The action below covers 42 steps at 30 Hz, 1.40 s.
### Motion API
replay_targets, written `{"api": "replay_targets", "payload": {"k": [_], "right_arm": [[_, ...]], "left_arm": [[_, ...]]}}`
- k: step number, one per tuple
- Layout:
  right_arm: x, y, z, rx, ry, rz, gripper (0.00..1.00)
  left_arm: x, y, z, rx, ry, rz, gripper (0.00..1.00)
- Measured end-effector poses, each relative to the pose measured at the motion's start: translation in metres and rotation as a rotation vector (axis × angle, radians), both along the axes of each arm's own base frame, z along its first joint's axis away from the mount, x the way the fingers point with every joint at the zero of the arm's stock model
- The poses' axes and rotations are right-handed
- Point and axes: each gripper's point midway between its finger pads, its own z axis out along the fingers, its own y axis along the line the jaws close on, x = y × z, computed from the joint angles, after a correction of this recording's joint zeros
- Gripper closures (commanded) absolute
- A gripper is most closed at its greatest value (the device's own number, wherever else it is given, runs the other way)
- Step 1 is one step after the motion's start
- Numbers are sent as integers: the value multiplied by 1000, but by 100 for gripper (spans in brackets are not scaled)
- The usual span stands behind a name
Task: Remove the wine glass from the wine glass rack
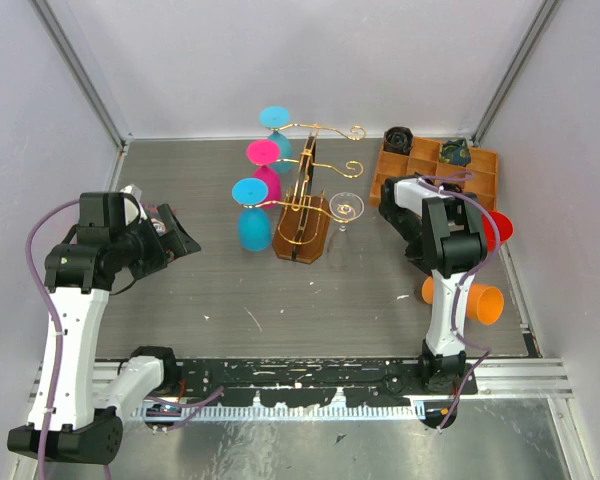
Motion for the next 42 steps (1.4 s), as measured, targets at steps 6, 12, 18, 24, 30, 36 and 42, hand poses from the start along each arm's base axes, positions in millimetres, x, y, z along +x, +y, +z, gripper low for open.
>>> {"api": "replay_targets", "payload": {"k": [6, 12, 18, 24, 30, 36, 42], "right_arm": [[9, -1, -5, -10, 34, -1, 99], [15, 0, -8, 4, 48, 12, 95], [21, 4, -16, 56, 40, 37, 92], [27, 7, -25, 92, 36, 57, 89], [29, 8, -32, 111, 37, 71, 81], [31, 8, -37, 123, 20, 80, 70], [25, 12, -36, 157, -3, 69, 67]], "left_arm": [[0, 0, 0, 4, -1, -3, 2], [1, 1, -3, 7, 7, -5, 2], [1, 1, -5, 13, 16, -6, 1], [2, 2, -6, 18, 20, -2, 1], [4, 3, -9, 21, 33, 0, 2], [4, 3, -11, 24, 38, 1, 1], [3, 3, -18, 25, 63, 1, 2]]}}
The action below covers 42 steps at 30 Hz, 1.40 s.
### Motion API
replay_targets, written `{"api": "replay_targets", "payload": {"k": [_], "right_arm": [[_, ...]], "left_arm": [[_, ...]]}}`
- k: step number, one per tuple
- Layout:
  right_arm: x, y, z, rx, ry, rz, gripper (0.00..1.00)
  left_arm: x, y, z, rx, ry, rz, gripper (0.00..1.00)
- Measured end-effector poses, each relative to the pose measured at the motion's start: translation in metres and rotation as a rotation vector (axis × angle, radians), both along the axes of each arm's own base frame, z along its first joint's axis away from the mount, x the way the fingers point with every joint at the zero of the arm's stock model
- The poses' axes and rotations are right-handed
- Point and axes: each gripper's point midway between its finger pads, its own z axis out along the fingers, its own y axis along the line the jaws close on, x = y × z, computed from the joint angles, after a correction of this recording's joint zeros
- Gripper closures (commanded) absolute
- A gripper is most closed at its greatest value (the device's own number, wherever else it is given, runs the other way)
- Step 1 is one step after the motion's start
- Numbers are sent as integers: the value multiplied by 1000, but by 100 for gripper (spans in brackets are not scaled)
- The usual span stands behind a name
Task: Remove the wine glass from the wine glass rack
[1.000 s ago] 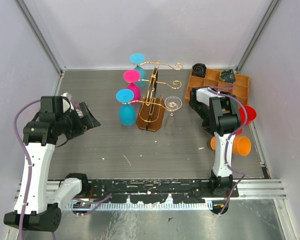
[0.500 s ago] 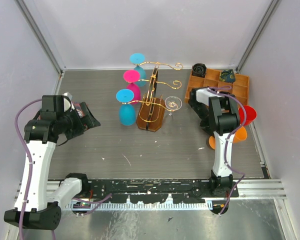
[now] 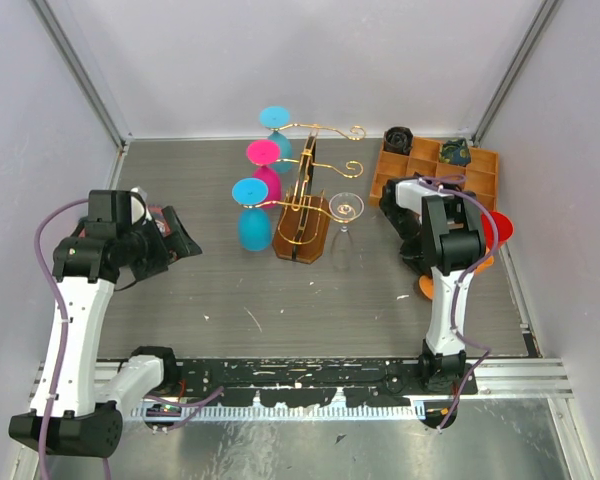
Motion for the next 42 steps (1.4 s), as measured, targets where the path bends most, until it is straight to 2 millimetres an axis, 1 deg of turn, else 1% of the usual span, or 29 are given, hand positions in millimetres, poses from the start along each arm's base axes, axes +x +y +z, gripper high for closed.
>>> {"api": "replay_targets", "payload": {"k": [3, 5, 8, 9, 18, 23, 26, 29, 34, 36, 39, 42], "right_arm": [[-1, 1, 0, 6, -6, -1, 67], [-1, 2, 0, 5, -7, 0, 73], [0, 5, -2, 4, -20, -5, 96], [1, 7, -3, 2, -27, -9, 99], [2, 11, -4, -96, -18, 37, 100], [2, 18, -4, -110, -27, 65, 100], [5, 23, -3, -88, -60, 66, 98], [14, 31, -2, -41, -133, 54, 97], [47, 51, 2, 70, -322, 35, 90], [59, 59, 7, 118, -385, 43, 88], [70, 66, 16, 160, -445, 59, 81], [75, 69, 29, 180, -486, 74, 67]], "left_arm": [[0, 0, -2, 0, 4, 0, 2], [1, 0, -2, 0, 4, 0, 1], [1, 0, -2, 0, 4, 0, 2], [1, 0, -3, 1, 6, 0, 1], [3, 0, -6, 4, 14, -6, 1], [3, 0, -8, 4, 18, -6, 1], [3, 0, -8, 4, 17, -7, 1], [3, 0, -8, 4, 17, -6, 1], [3, 0, -8, 4, 17, -6, 2], [3, 0, -8, 4, 16, -7, 2], [4, -1, -7, 0, 14, -9, 2], [4, -1, -7, -2, 13, -11, 2]]}}
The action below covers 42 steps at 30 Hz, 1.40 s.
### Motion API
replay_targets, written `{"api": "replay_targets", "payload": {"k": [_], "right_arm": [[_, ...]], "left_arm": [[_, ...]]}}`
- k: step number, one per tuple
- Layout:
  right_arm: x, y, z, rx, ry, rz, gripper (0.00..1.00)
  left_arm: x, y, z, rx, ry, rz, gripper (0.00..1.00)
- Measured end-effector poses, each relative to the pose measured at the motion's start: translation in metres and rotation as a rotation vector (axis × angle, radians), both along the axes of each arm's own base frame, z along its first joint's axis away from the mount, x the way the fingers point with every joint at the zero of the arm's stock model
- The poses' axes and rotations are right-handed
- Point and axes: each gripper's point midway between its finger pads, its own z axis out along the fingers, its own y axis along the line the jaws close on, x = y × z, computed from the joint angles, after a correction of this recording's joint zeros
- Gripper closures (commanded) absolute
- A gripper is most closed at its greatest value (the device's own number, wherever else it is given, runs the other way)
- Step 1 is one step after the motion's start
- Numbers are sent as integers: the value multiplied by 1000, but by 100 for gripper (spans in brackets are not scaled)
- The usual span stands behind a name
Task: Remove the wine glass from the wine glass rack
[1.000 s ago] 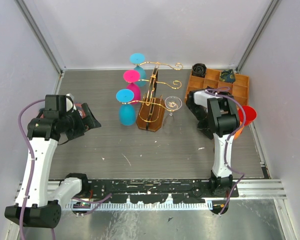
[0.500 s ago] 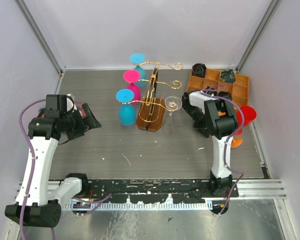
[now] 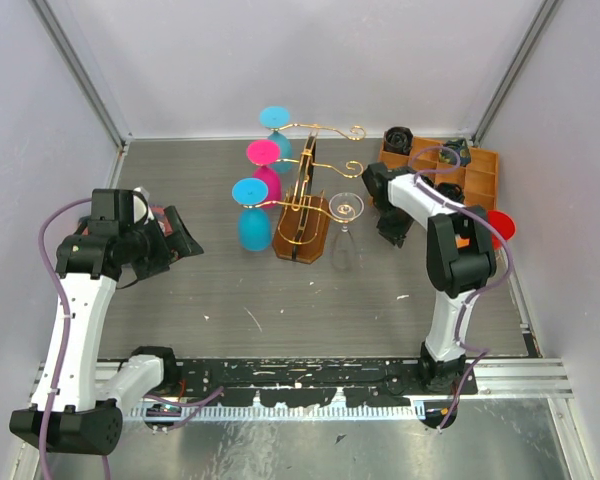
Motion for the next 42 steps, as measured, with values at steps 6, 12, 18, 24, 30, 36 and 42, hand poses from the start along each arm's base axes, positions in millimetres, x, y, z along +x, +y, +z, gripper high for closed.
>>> {"api": "replay_targets", "payload": {"k": [6, 12, 18, 24, 30, 36, 42], "right_arm": [[22, 0, 40, -8, -91, 23, 35], [44, -23, 83, -73, -153, -15, 28], [39, -66, 75, -156, -66, -92, 28], [18, -84, 54, -194, 49, -115, 36], [2, -86, 44, -211, 113, -109, 78], [-17, -95, 57, -267, 182, -80, 100], [-25, -97, 91, -264, 131, -84, 100]], "left_arm": [[0, 0, 0, 0, 0, 0, 1], [0, 0, 0, 0, 0, 0, 1], [0, 0, 0, 0, 0, 0, 1], [0, 0, -1, 0, 1, 0, 2], [0, 0, -1, 0, 4, 0, 2], [-1, -1, -1, -6, 4, -4, 2], [-1, -1, -3, -7, 8, -5, 1]]}}
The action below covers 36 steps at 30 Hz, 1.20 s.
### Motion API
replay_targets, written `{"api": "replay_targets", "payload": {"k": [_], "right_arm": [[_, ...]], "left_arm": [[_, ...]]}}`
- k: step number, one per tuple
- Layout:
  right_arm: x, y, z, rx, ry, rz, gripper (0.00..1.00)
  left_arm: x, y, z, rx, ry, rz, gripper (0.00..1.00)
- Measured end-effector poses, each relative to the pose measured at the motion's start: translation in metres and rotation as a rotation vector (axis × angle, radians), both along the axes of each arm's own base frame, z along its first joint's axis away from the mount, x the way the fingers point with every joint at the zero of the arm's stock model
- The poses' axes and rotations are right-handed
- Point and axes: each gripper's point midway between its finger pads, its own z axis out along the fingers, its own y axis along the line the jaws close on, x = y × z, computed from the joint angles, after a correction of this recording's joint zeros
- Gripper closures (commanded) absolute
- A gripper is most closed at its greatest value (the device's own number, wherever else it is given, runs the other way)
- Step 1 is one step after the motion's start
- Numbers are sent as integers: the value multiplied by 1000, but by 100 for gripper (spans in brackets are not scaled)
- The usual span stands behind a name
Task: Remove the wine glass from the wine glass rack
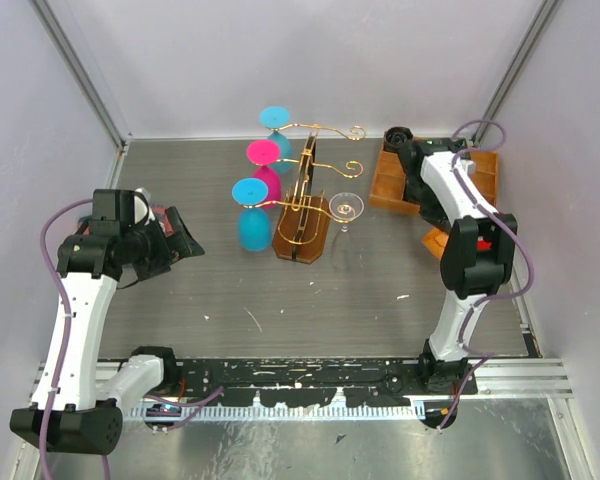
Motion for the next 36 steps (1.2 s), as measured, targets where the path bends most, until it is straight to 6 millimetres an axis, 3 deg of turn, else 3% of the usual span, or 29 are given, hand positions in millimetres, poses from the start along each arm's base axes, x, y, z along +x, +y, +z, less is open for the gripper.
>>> {"api": "replay_targets", "payload": {"k": [8, 12, 15, 19, 24, 36], "right_arm": [[22, 21, 73, 175, -329, 13, 100], [25, 23, 89, 249, -434, 14, 100], [24, 12, 81, 283, -466, -16, 100], [21, 2, 52, 318, -438, -52, 100], [20, -2, 31, 344, -424, -67, 100], [34, -17, 37, 340, -517, -58, 98]], "left_arm": [[1, 0, 0, -2, -1, -1, 2], [1, 0, 0, -2, 0, -1, 2], [1, 0, 0, -1, 0, -1, 1], [1, 0, -1, -1, 0, -1, 2], [1, 0, -1, -1, 0, -1, 1], [0, 0, -2, 0, 6, -1, 2]]}}
